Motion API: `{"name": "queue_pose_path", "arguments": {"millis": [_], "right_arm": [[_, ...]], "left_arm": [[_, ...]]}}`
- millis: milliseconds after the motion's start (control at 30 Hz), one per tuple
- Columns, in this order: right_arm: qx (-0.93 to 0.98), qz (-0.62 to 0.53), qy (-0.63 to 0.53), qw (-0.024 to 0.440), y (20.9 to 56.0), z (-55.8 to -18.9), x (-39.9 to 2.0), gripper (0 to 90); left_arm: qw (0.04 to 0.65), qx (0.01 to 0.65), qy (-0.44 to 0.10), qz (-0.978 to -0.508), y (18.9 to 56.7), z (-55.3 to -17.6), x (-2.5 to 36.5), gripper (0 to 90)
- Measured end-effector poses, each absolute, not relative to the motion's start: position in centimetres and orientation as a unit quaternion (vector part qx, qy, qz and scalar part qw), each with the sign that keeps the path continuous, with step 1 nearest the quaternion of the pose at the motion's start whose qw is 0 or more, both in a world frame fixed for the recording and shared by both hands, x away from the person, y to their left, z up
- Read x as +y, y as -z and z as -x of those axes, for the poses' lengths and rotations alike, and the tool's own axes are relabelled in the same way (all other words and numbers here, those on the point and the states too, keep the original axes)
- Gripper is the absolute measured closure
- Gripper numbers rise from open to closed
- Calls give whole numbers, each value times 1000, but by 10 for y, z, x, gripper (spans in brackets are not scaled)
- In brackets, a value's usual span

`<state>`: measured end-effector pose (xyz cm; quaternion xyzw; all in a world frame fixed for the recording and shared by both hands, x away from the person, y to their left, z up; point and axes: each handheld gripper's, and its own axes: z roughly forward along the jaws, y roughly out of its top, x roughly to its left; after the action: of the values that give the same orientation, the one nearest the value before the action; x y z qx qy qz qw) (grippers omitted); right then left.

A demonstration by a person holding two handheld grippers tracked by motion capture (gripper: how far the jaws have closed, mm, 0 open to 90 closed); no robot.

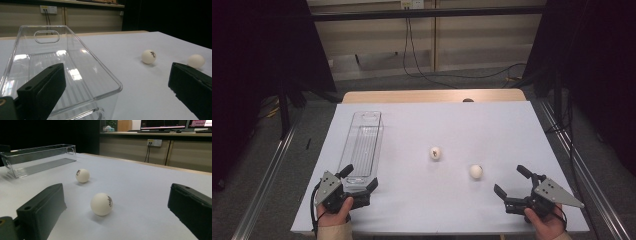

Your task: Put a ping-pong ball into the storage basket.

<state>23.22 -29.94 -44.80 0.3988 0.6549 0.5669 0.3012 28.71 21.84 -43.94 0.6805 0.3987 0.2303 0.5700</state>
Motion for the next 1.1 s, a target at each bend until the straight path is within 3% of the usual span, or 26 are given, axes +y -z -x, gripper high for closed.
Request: {"name": "queue_pose_path", "arguments": {"millis": [1100], "right_arm": [[657, -395, -568, 297, 446, -234, -298, 7]], "left_arm": [[582, 358, -195, -703, 428, -292, 174, 13]]}}
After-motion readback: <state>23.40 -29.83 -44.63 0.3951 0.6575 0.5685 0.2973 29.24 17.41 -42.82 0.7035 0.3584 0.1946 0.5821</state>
